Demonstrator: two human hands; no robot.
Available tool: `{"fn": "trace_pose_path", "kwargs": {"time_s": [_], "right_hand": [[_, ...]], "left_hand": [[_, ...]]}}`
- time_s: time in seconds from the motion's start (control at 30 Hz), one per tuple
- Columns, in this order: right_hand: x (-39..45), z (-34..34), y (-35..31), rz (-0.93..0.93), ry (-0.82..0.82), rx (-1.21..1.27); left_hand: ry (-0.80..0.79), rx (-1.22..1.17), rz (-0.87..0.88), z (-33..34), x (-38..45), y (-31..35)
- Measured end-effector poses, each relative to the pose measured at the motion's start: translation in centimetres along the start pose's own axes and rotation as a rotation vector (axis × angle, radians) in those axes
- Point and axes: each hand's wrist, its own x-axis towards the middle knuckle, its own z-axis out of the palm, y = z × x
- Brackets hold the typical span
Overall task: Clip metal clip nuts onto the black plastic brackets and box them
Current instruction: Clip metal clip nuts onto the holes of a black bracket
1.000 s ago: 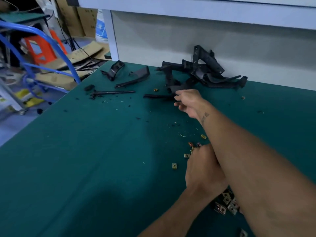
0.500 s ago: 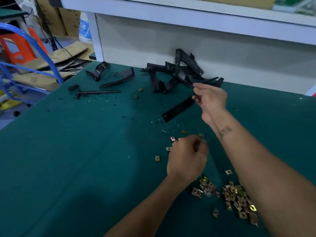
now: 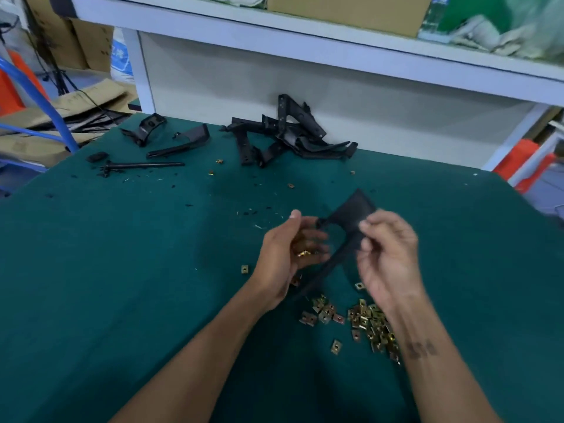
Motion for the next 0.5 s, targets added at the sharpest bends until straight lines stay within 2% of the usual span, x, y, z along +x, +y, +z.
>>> {"fn": "trace_pose_path", "kwargs": {"time_s": [0.07, 0.2, 0.33, 0.5], "right_hand": [[-0.3, 0.7, 1.4, -0.022, -0.067, -0.051], [-0.7, 0.3, 1.2, -0.133, -0.169, -0.236], [-1.9, -1.4, 1.3, -0.380, -0.243, -0.681], [-1.9, -4.1, -1.3, -0.441, -0.130, -0.874]], "left_hand": [[-0.110, 0.032, -0.097, -0.3, -0.2, 0.1], [-0.228, 0.113, -0.114, -1.6, -0.7, 0.3], [-0.131, 0.279, 0.028, -1.0, -0.6, 0.7], [-0.029, 0.368, 0.056, -1.7, -0.3, 1.2]]}}
